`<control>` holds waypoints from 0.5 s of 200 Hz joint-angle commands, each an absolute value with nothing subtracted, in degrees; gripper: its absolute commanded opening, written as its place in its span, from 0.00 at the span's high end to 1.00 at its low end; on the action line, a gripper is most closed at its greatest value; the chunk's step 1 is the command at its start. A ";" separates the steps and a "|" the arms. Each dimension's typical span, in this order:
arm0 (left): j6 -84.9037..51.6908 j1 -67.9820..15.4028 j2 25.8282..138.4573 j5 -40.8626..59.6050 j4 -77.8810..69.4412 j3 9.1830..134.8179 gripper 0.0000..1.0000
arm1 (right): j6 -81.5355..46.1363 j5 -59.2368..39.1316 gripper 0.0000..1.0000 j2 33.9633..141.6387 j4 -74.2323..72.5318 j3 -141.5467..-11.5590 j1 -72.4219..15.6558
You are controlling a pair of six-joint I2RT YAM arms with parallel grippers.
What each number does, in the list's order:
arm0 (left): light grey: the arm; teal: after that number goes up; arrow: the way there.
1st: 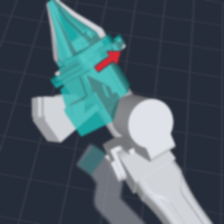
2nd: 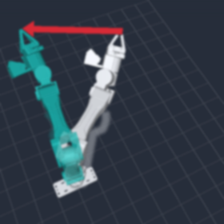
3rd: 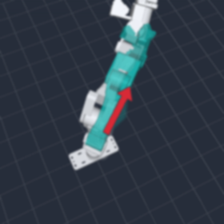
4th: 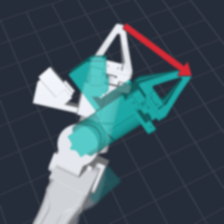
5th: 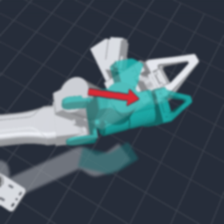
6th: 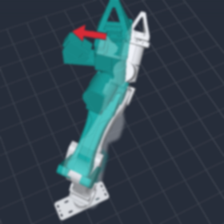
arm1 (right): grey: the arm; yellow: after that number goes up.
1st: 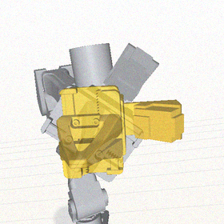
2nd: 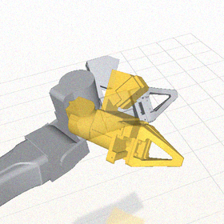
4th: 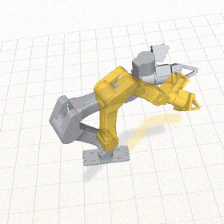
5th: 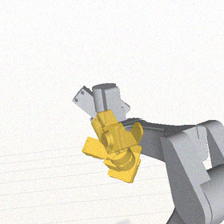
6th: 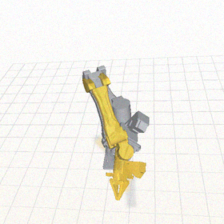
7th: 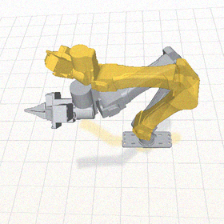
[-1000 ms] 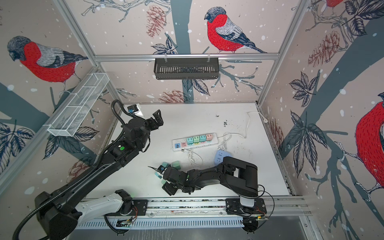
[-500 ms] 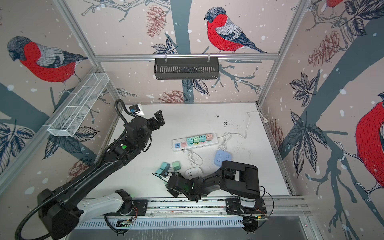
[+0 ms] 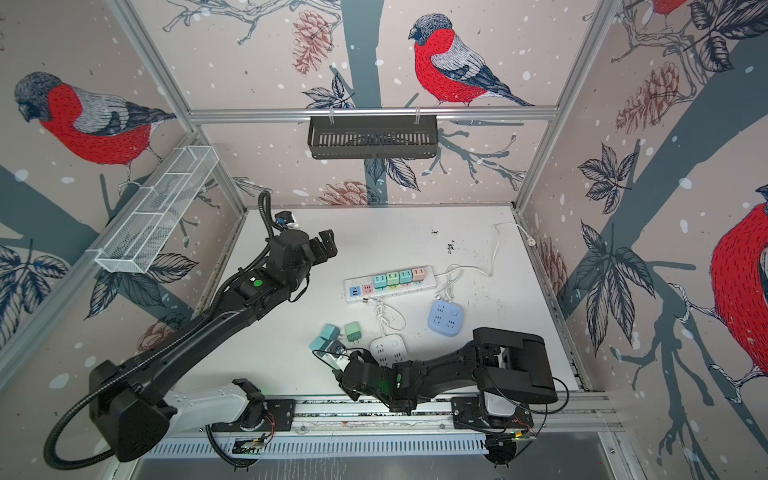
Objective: Insert the plug
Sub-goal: 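Lower the right gripper around the light-green adapter and close on it, then lift the light-green adapter with the right gripper while the left gripper approaches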
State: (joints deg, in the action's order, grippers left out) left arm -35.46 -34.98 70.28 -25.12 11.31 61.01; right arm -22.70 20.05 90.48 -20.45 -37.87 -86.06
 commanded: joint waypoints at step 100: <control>-19.60 -34.36 60.29 -0.63 -10.74 53.78 0.02 | -21.98 45.09 0.97 67.21 0.65 -44.14 -77.99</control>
